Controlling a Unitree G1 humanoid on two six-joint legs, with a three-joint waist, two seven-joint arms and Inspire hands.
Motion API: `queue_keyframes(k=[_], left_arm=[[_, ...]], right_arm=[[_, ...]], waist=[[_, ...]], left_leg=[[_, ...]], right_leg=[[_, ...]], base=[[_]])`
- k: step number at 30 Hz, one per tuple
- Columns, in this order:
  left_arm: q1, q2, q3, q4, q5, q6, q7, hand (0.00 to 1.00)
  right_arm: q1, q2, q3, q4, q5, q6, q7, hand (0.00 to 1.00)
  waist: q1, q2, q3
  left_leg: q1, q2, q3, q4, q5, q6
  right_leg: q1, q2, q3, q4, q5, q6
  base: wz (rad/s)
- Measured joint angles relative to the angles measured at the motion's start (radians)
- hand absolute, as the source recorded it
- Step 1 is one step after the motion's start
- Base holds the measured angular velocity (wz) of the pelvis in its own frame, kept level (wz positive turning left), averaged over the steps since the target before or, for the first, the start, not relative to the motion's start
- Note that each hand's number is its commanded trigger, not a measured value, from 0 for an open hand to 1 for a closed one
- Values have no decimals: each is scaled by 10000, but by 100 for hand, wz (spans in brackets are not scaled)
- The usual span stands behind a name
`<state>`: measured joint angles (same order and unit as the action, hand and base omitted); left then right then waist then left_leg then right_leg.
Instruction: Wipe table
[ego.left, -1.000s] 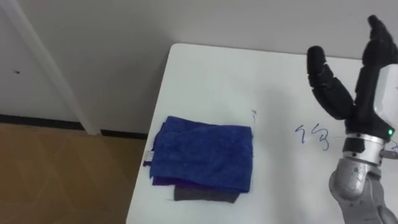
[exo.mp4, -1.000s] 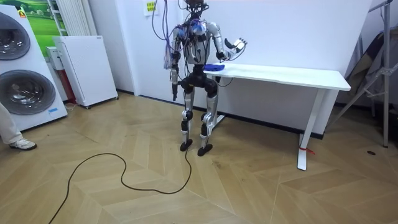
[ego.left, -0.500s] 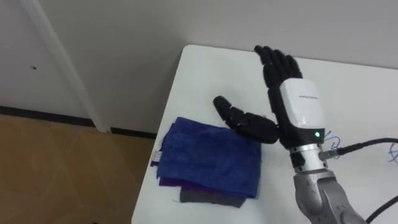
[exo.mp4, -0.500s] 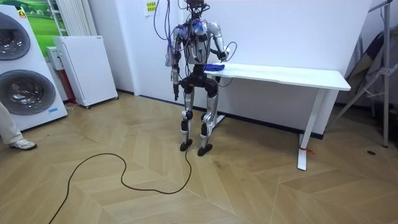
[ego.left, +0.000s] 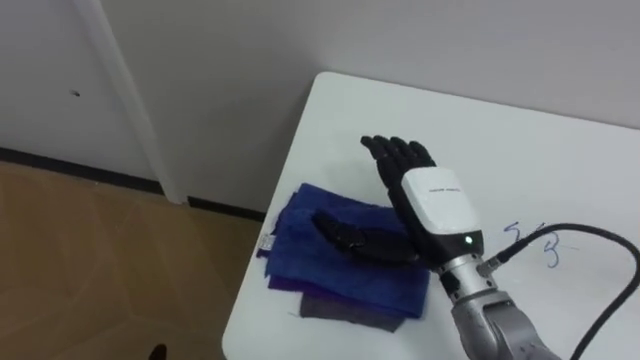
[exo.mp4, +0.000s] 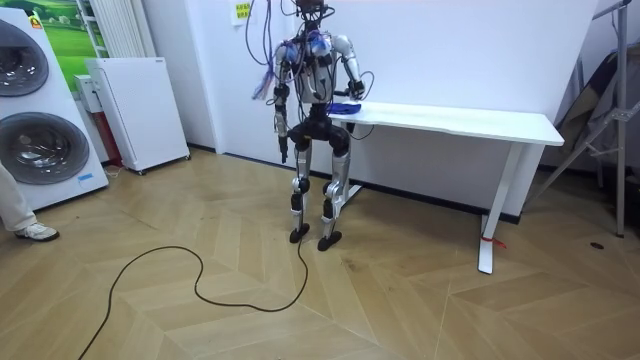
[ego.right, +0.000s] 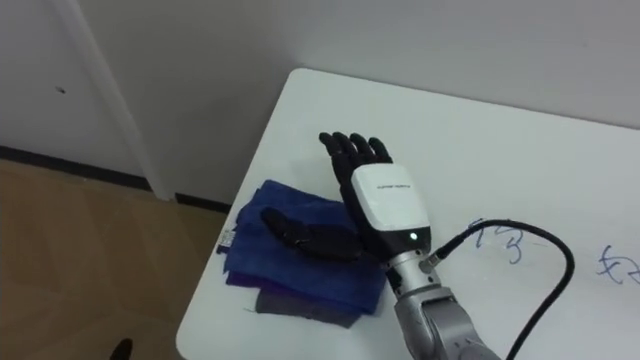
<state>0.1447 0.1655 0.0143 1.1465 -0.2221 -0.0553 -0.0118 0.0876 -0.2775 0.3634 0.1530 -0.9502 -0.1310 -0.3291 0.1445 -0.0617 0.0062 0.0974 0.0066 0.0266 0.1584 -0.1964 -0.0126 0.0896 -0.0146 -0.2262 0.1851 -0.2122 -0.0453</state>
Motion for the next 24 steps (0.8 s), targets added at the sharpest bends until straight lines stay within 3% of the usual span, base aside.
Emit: queue_keyframes(k=[8, 24], left_arm=[[-21, 29, 12, -166, 398, -2, 1, 0], [-86, 29, 22, -125, 401, -50, -33, 0]], right_arm=[[129, -29, 83, 556, -440, -16, 254, 0], [105, -14, 67, 2076, -810, -67, -188, 0]], waist=[[-33, 84, 7], [-23, -31, -57]], left_leg=[[-157, -5, -63, -39, 1, 0], [-182, -35, -293, 58, 1, 2]], right_leg=[[-97, -20, -116, -3, 5, 9], [81, -54, -379, -35, 7, 11]], base=[[2], [5]])
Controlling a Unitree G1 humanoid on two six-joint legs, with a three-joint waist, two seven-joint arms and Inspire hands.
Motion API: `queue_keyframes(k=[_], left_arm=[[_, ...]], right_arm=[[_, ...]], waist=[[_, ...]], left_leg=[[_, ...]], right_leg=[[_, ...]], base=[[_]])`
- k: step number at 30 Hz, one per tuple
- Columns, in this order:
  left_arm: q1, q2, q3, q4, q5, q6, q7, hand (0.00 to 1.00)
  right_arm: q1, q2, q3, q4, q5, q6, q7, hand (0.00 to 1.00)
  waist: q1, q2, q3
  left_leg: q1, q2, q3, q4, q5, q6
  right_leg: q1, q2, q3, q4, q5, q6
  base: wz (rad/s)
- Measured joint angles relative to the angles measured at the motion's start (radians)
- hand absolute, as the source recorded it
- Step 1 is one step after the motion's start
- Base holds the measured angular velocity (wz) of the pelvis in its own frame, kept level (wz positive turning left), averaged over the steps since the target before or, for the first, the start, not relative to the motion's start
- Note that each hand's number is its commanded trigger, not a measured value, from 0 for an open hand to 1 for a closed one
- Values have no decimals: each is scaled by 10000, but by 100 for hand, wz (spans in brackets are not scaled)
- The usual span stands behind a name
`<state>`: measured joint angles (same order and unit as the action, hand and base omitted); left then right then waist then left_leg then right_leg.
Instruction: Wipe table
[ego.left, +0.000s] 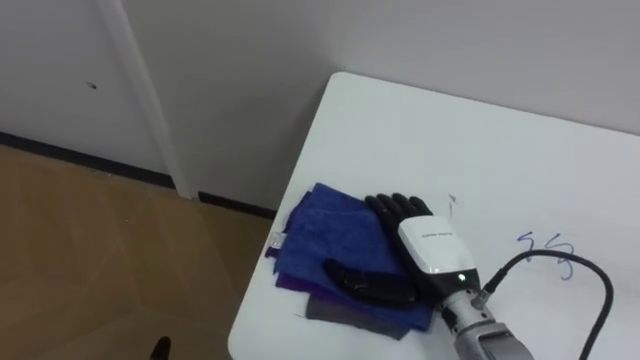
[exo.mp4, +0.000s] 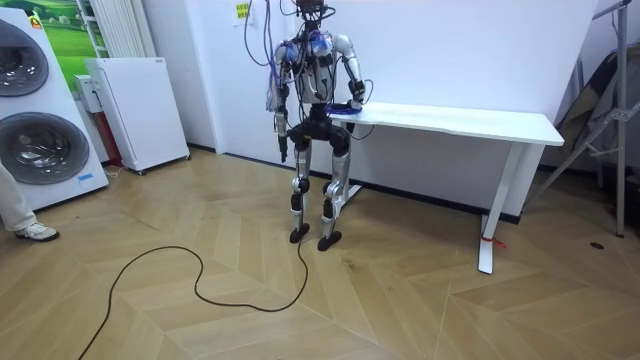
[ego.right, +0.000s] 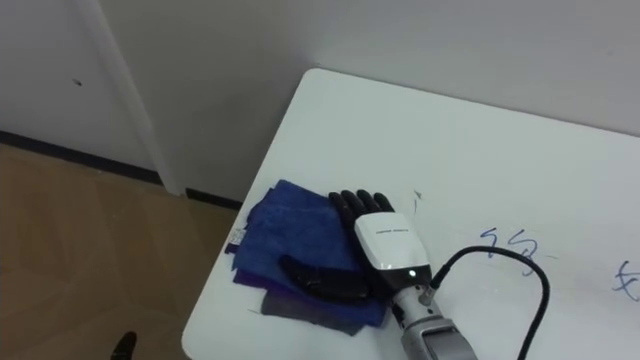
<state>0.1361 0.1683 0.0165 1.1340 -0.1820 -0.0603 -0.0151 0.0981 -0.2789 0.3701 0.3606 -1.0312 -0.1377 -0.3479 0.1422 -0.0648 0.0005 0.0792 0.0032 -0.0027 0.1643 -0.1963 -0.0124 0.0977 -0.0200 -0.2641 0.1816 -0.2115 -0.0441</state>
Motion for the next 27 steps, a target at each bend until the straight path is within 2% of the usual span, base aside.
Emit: queue_keyframes(k=[8, 13, 18, 27], left_arm=[[18, 25, 6, 55, -11, 1, -199, 0], [8, 21, 3, 232, -30, -134, -195, 0], [-9, 14, -2, 283, -47, -164, -160, 0], [-9, 9, -45, 283, -225, -164, -155, 0]], right_arm=[[94, 4, -104, 139, -698, -45, -444, 0], [151, 6, -223, 115, -1263, -377, -1006, 0], [239, 5, -288, 92, -1534, -522, -1443, 0], [241, -11, -387, -347, -1600, -574, -1774, 0]], waist=[[-35, -19, -6], [-123, -10, 0], [-134, 33, 28], [-136, 37, 20]], left_leg=[[-1, -16, 6, 6, 11, 18], [18, -18, 90, -20, 11, 17], [25, -17, 91, -42, 11, 17], [21, -16, 112, -41, 11, 17]], right_leg=[[97, 44, -29, -290, 35, 20], [155, 64, 44, -293, 38, 22], [151, 54, 90, -301, 38, 23], [132, 49, 105, -283, 39, 22]], base=[[6], [-3], [0], [0]])
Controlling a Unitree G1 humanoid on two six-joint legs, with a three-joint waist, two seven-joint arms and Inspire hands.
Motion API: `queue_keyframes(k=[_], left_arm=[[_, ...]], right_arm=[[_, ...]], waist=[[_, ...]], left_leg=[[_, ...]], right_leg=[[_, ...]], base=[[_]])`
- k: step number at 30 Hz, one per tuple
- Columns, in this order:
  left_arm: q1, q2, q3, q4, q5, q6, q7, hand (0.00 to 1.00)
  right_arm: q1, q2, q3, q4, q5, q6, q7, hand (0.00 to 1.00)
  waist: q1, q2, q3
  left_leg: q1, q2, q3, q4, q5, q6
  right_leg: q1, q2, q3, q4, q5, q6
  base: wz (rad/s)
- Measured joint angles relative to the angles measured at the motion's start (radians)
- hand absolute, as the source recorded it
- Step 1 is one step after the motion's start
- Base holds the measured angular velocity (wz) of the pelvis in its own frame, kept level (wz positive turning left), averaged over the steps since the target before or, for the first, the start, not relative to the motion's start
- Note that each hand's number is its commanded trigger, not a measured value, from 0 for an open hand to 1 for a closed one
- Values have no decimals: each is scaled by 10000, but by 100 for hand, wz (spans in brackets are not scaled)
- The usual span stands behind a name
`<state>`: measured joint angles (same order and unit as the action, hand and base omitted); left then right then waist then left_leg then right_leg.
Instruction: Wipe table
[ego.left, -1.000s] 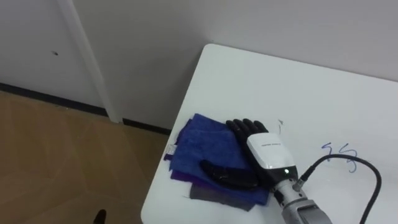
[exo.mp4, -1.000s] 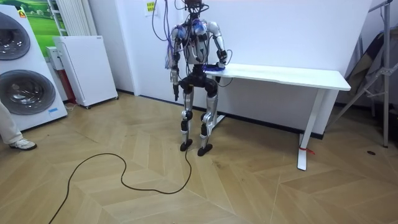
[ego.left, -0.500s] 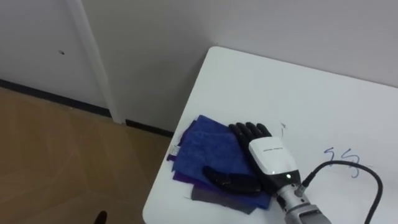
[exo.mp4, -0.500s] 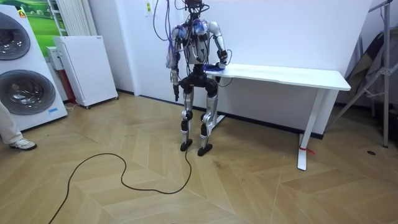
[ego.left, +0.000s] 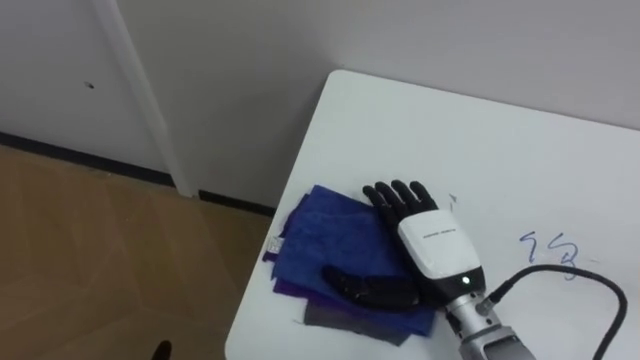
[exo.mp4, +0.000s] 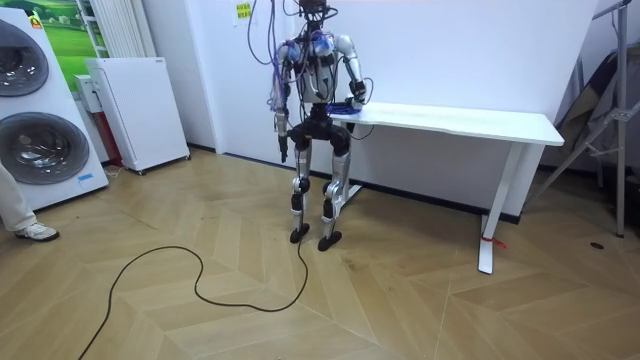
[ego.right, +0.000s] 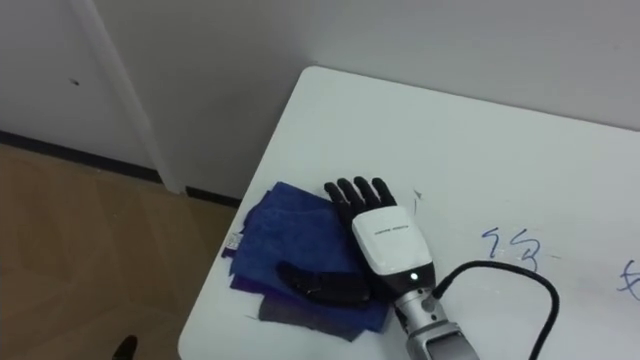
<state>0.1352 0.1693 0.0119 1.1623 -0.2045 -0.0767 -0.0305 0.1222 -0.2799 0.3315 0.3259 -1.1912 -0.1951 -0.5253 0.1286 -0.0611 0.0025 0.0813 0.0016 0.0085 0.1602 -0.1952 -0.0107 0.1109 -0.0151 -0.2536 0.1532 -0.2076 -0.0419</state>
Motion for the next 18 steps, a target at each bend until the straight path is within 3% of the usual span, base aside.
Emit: queue_keyframes(k=[5, 11, 18], left_arm=[[-35, -4, -57, 188, -9, -4, 40, 0], [-128, -48, -169, 502, -5, -5, 79, 0], [-366, -37, -464, 572, -7, -3, 139, 0]], right_arm=[[169, 11, 11, -235, 46, -5, 6, 0], [308, 22, 215, -286, 90, -13, 47, 0], [423, 5, 1068, -281, 630, 6, 236, 0]], waist=[[-30, 36, -45], [-55, 69, -25], [114, 69, -31]], left_leg=[[47, 10, 40, 3, 0, 1], [140, 16, 59, 2, 0, 1], [81, 19, 80, 3, 1, 2]], right_leg=[[3, 1, 32, 40, 6, -6], [29, -6, 35, 52, 6, -6], [-40, -9, 54, 138, 7, -9]], base=[[0], [0], [0]])
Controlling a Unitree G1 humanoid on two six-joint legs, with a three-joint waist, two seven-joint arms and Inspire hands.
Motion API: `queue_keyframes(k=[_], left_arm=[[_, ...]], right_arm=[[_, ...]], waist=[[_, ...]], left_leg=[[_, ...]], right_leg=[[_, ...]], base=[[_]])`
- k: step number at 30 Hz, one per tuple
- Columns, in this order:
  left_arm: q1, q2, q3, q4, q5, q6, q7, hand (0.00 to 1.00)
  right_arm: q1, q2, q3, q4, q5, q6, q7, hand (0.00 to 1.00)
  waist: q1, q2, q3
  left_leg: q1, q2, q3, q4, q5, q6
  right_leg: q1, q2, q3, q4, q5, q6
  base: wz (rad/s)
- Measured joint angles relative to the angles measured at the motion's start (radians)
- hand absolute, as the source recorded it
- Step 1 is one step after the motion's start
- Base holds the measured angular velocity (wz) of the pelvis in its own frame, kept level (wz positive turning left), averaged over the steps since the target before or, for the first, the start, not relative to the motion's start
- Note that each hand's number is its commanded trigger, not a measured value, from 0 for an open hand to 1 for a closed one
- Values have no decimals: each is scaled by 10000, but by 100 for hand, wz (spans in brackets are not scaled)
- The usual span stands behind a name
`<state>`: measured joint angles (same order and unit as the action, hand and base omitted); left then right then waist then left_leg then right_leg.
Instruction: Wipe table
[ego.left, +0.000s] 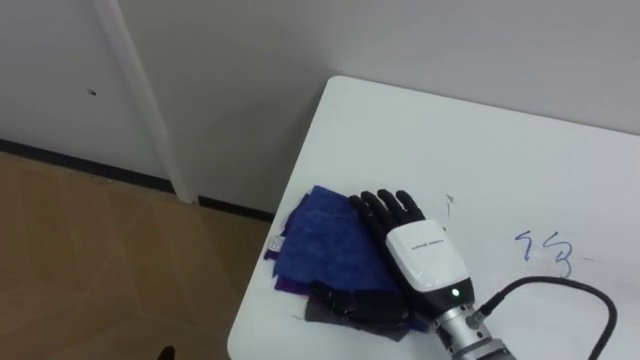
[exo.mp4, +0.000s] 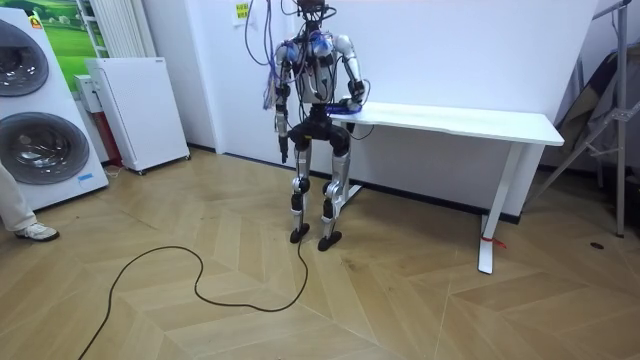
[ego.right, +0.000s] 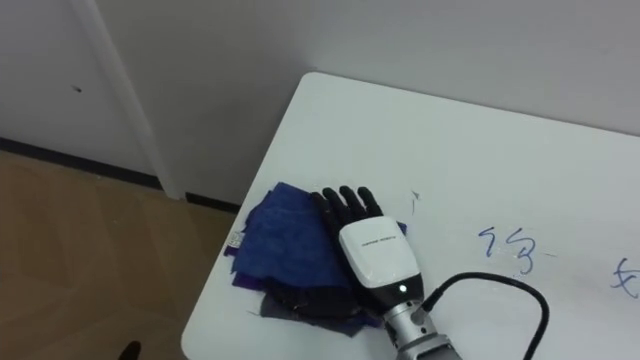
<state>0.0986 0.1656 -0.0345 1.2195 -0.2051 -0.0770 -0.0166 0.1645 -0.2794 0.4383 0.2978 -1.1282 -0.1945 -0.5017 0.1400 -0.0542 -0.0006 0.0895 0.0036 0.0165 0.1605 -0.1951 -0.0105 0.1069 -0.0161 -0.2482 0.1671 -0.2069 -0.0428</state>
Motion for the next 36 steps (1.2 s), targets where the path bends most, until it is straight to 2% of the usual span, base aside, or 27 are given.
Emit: queue_keyframes(k=[3, 11, 12, 14, 27, 36], left_arm=[[-73, -5, -311, -2, -2, 0, 59, 0], [-96, 4, -319, -87, -10, 2, 65, 0], [-96, 4, -318, -116, 2, 2, 72, 0], [-96, 4, -315, -154, 13, 0, 85, 0], [-90, -2, -294, -223, 13, -78, 135, 0], [-79, -2, -276, -475, 11, -80, 137, 0]], right_arm=[[29, 6, 317, 0, 306, -2, 95, 0], [203, -11, 312, 1, 305, 3, 182, 0], [202, -11, 303, 2, 306, 3, 222, 6], [199, -11, 296, 2, 314, 3, 259, 100], [-251, 56, -110, 28, 307, -34, -260, 100], [-237, 61, -143, -142, 475, -89, -406, 100]], waist=[[8, 10, 3], [14, 32, -20], [7, 43, -25], [16, 62, -34], [-8, 181, -52], [-52, 154, -56]], left_leg=[[-4, -1, 34, -7, 0, 0], [-70, 1, 48, 25, 0, 1], [-69, 2, 62, 25, 0, 1], [-84, 2, 67, 25, 0, 1], [98, -21, 107, 9, 1, 2], [109, -17, 104, -85, 1, 2]], right_leg=[[-10, -2, 7, 2, 0, 0], [-43, -5, 13, 6, 1, 1], [-41, -5, 16, 6, 1, 1], [-34, -2, 33, 6, 1, 1], [204, 6, 97, -191, 5, 17], [230, 8, 19, -207, 7, 19]], base=[[0], [0], [0], [0], [2], [1]])
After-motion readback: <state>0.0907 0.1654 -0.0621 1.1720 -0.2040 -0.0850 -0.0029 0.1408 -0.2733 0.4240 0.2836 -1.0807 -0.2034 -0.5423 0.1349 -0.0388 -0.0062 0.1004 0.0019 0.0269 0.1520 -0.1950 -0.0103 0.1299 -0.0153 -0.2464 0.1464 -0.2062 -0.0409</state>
